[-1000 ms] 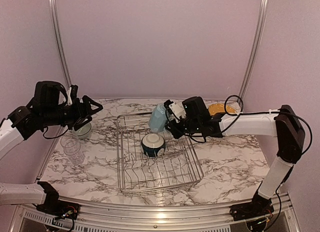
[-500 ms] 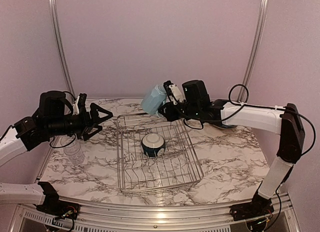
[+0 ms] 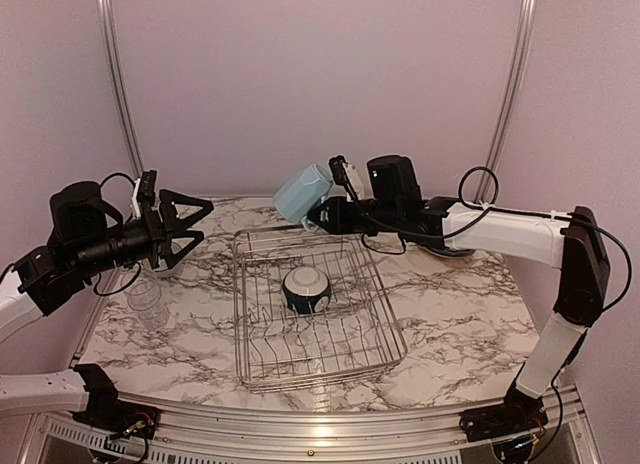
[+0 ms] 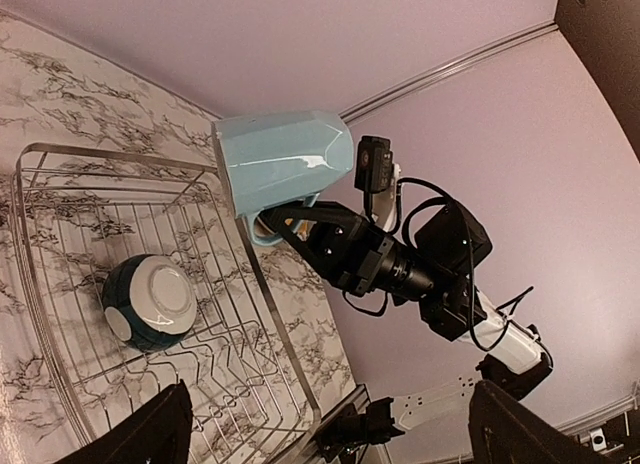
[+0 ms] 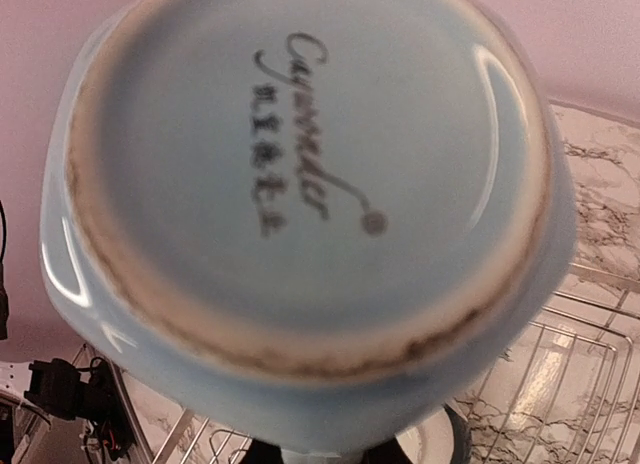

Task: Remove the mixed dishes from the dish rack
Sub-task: Pass from the right arm to the left

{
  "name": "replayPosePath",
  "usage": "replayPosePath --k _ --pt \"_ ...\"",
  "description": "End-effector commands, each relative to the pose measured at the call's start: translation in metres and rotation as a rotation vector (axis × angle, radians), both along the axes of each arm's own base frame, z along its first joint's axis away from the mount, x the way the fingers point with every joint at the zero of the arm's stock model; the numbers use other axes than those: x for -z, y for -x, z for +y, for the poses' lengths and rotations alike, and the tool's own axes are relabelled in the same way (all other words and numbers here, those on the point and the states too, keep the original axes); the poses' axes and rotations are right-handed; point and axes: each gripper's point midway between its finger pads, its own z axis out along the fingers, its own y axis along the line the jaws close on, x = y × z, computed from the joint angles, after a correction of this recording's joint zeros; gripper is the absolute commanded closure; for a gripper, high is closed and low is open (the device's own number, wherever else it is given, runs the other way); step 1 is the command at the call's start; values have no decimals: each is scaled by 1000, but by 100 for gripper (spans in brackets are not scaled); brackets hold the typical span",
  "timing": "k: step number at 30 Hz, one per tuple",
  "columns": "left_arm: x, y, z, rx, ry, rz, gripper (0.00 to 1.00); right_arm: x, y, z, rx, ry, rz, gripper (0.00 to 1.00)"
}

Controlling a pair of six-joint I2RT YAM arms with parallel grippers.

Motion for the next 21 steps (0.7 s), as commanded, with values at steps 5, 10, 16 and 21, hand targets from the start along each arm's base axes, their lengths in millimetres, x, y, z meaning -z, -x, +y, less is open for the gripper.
replayPosePath --k 5,10,16,21 --pt "-38 0 4 -22 94 -100 1 -95 15 16 -94 -309 -68 100" --pt "-36 -4 7 -56 89 -124 1 -97 21 19 -126 -318 -58 100" --pt "-32 -16 30 -224 262 -140 1 -101 31 20 -161 -375 -38 100" --pt "-30 -21 16 -177 241 -138 1 -108 44 22 -188 -421 -33 100"
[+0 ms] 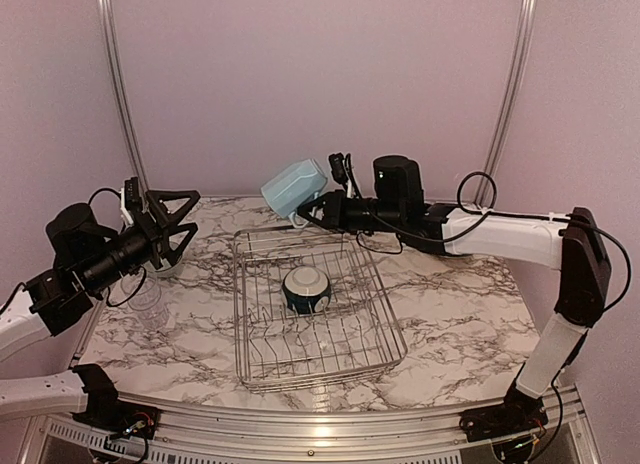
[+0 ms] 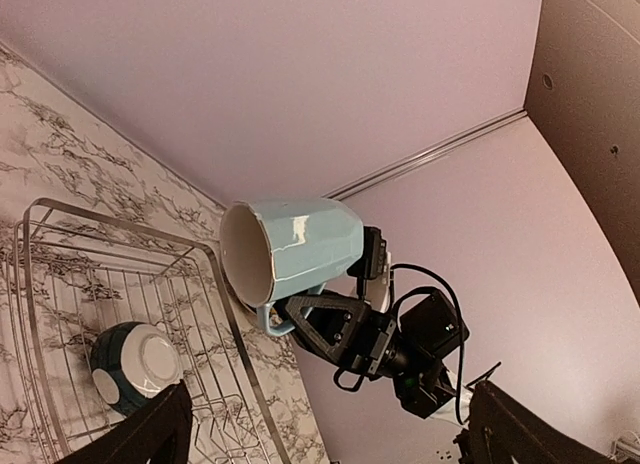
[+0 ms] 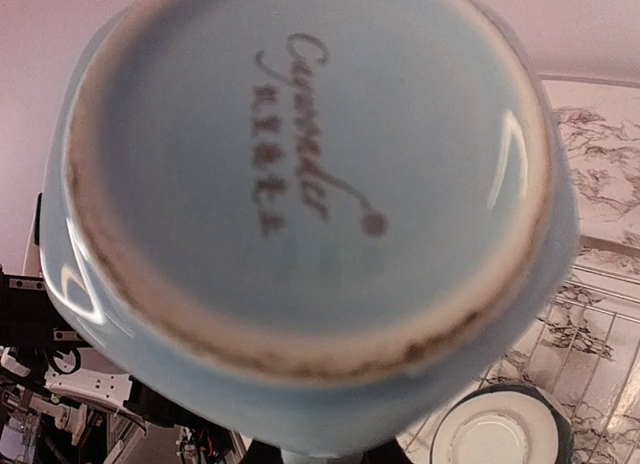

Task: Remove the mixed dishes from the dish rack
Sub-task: Pass from the right arm to the left

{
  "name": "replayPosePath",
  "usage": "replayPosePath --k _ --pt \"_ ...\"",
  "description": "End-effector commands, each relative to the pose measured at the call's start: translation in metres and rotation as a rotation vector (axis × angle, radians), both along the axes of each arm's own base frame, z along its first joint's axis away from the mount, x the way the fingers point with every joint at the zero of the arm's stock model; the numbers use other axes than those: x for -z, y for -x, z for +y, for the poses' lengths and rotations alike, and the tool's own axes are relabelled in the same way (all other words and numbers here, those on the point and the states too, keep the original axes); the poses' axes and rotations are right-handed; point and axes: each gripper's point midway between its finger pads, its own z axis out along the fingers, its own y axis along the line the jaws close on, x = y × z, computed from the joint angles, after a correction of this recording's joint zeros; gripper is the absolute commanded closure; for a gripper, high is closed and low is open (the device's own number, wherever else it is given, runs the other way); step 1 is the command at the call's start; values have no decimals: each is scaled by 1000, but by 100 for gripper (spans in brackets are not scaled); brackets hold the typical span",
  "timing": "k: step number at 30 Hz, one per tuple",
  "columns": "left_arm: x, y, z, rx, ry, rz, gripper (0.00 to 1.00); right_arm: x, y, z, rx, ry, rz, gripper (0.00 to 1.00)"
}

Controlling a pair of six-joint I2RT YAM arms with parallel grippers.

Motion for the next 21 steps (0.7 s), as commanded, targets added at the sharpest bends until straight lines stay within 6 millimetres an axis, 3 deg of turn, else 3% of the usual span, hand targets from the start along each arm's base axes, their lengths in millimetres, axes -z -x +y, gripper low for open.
replayPosePath --k 1,10,14,21 --pt "-28 -5 -12 30 78 -75 1 -81 22 1 -49 -202 -148 100" --pt "-34 -17 -56 192 143 -99 1 -94 39 10 -101 -322 -126 100" --pt "-49 -19 -64 227 170 -140 3 -98 48 17 -158 -354 -102 100" --pt "-52 -22 -82 302 183 -137 9 -96 64 26 -248 -417 -38 100"
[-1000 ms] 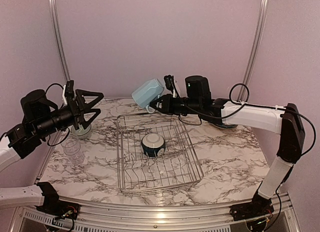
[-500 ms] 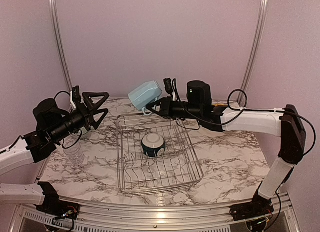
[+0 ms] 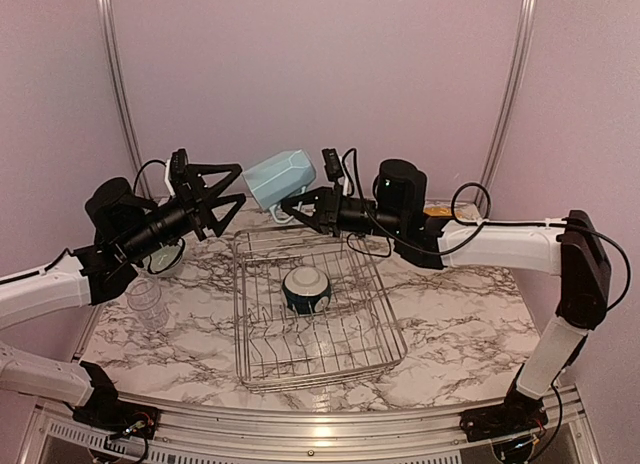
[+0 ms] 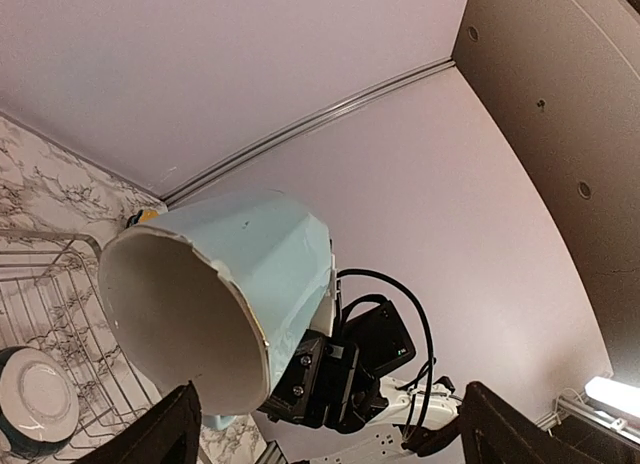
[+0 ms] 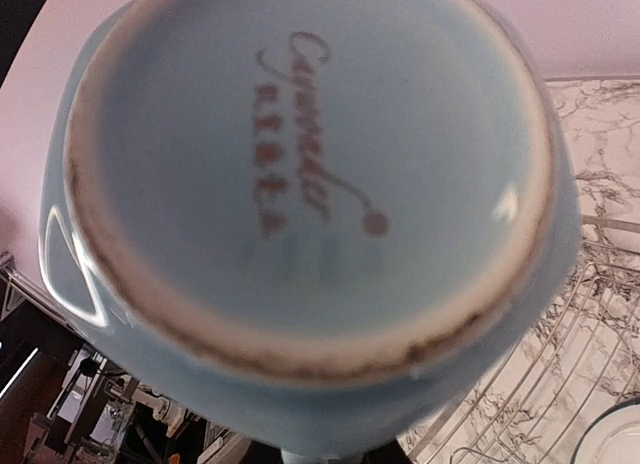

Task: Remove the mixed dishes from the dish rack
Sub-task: Pass from the right arm to the left

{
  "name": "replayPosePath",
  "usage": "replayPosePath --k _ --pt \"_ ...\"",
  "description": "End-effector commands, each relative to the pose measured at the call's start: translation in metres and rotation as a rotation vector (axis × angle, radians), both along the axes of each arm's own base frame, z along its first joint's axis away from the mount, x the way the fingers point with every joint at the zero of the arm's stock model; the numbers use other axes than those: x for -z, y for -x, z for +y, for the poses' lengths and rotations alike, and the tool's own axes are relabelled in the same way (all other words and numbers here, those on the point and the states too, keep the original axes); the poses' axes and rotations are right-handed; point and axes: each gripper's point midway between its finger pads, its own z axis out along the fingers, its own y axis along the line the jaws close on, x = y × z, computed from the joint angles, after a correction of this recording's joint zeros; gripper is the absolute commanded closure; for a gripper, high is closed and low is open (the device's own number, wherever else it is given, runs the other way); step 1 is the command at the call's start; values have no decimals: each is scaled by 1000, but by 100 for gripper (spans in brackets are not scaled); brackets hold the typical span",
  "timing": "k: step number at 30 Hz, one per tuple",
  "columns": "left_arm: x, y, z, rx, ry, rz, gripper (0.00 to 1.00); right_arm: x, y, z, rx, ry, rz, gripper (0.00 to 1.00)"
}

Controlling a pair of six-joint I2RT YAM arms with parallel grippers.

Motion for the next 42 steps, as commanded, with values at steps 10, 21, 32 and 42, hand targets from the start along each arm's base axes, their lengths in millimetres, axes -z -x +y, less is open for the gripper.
replayPosePath --k 10,21,32,42 --pt "-22 9 -18 132 131 -40 38 -43 35 18 -133 -165 -68 100" --pt "-11 9 -9 98 139 14 76 -36 50 31 -164 -162 -59 100" --pt "-21 13 1 49 80 6 100 -35 50 33 -159 -142 -69 65" --pt "-33 15 49 -128 -60 -2 100 -17 44 32 -136 -68 -61 6"
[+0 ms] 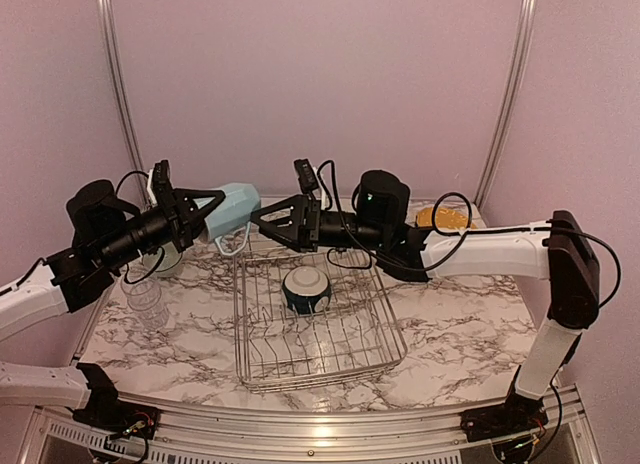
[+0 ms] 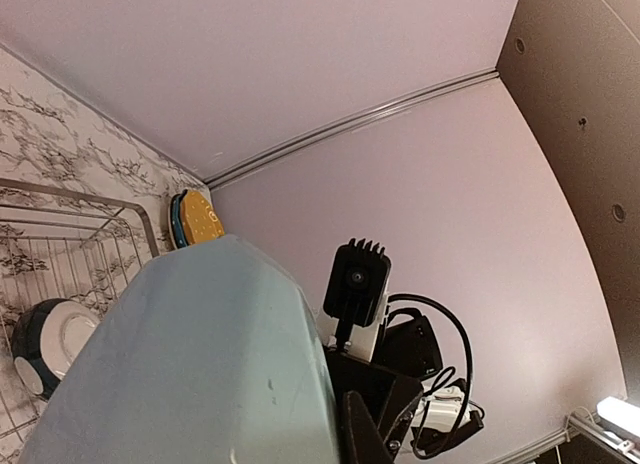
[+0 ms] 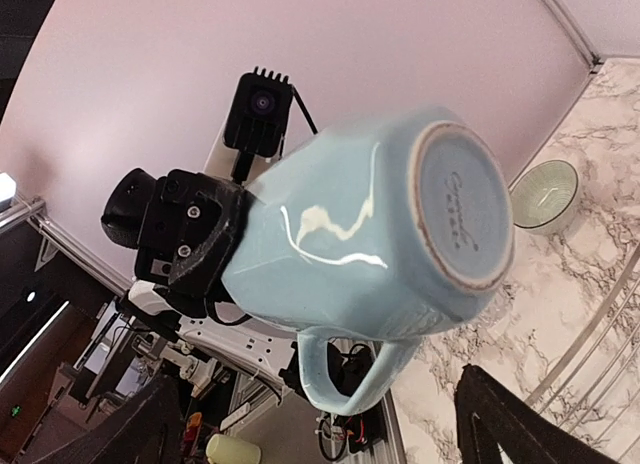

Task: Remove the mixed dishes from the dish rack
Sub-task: Pass from the right arm to the left, then place the cup at the center of the board.

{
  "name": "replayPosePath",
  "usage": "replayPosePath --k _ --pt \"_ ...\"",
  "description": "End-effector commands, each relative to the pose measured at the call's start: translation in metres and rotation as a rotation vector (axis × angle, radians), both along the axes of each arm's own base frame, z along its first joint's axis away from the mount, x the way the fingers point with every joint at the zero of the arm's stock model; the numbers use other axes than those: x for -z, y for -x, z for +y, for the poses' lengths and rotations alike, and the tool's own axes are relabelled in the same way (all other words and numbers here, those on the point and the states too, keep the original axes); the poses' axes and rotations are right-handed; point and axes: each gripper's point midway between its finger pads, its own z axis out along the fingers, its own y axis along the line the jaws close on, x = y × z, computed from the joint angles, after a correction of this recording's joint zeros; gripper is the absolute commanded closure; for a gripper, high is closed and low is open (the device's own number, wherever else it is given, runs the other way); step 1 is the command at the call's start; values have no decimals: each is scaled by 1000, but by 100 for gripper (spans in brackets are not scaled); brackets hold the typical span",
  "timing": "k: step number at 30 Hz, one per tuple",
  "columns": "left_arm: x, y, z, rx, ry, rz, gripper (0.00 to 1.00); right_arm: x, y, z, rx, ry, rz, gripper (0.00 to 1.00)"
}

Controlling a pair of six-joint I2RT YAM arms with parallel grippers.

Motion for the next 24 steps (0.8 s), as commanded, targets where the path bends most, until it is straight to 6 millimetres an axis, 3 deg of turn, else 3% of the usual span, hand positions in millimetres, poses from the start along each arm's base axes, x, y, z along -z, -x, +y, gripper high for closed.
replayPosePath --k 1,4,7,14,18,24 --pt "-42 2 30 -96 -33 -99 100 -12 -5 -6 33 -3 -45 4" --pt "-41 0 44 -133 -90 -84 100 -6 -10 -11 64 36 -55 2" --pt "-26 -3 57 -168 -188 -21 100 -1 -17 -20 112 82 -74 1" --pt "-9 -7 90 -273 -416 44 100 12 -48 -60 275 212 -106 2" --pt "1 -9 103 -311 -561 87 100 9 -58 -80 325 226 -116 1" --pt "22 -11 129 -382 -773 171 100 3 -67 -90 367 255 -155 1"
